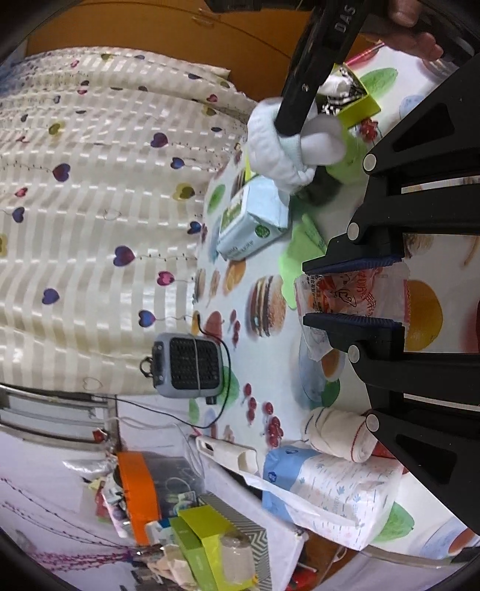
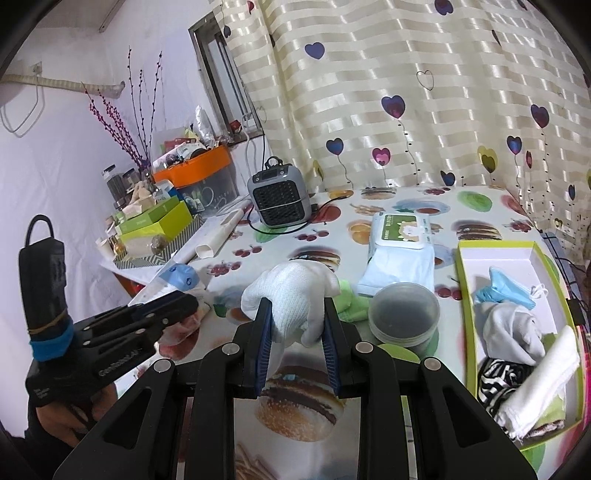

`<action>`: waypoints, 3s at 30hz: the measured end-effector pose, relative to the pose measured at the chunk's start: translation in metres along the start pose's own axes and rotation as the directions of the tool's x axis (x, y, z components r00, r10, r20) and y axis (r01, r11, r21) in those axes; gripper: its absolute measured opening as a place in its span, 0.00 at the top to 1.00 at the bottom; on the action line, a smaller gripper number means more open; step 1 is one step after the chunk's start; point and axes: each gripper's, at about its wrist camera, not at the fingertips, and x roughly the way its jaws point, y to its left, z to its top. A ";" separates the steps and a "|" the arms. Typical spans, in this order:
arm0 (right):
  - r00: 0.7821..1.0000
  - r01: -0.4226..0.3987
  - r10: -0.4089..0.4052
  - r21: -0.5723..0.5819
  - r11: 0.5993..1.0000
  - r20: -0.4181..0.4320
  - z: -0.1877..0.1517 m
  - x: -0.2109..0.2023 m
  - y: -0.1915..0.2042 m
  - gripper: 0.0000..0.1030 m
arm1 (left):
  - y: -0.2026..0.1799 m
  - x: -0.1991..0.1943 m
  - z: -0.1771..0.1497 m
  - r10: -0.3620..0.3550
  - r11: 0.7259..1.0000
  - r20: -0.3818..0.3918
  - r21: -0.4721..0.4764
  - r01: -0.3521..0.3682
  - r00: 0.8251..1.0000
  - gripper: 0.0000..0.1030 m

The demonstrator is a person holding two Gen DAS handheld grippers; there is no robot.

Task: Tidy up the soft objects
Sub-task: 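Carry the white sock and plastic bag in both tools over the white box, then lower the sock and bag into the box and open both tools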

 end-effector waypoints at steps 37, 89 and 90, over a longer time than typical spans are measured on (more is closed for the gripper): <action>0.982 0.169 -0.178 0.133 0.977 0.057 0.000 -0.050 -0.098 0.75 | -0.107 0.028 0.027 -0.193 0.970 -0.021 0.149 0.193 0.981 0.81; 0.917 0.388 -0.400 0.246 0.888 -0.003 0.001 -0.057 -0.220 0.55 | -0.216 0.082 0.045 -0.356 0.893 -0.093 0.257 0.368 0.930 0.81; 0.917 0.387 -0.399 0.251 0.887 0.000 -0.001 -0.059 -0.220 0.55 | -0.222 0.085 0.045 -0.358 0.891 -0.101 0.261 0.372 0.928 0.81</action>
